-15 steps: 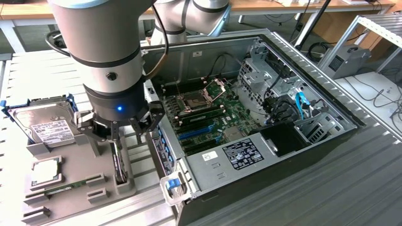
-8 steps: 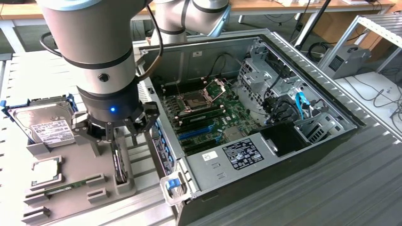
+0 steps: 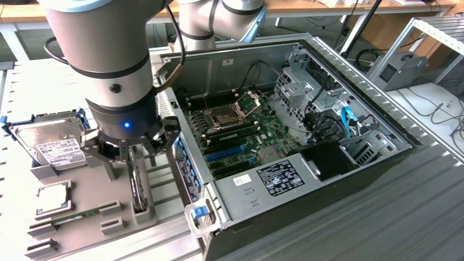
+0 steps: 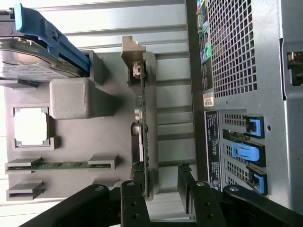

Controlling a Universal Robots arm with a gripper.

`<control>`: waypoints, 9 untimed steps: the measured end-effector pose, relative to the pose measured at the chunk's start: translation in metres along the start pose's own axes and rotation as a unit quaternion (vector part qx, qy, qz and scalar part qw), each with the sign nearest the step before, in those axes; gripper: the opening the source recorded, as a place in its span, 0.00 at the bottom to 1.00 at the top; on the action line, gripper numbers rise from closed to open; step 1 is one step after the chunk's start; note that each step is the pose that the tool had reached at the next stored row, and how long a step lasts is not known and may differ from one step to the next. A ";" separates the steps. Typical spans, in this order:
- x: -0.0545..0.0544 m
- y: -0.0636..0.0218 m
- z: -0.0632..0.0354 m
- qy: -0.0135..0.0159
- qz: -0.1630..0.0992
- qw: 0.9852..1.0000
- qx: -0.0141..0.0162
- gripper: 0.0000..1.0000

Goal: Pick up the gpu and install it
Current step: 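Pick up the gpu and move the gpu toward the slot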

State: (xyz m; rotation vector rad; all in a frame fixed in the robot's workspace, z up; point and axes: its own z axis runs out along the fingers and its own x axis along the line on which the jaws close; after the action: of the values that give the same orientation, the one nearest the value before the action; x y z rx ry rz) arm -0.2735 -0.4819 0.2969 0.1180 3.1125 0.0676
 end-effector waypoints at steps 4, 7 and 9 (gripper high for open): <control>0.002 0.0019 0.0012 0.000 0.000 1.000 0.000 0.42; 0.004 0.0035 0.0022 0.000 0.000 1.000 0.000 0.42; 0.006 0.0045 0.0027 0.000 0.000 1.000 0.000 0.42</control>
State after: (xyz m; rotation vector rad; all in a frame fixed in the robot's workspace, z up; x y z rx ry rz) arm -0.2791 -0.4768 0.2943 0.1181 3.1127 0.0673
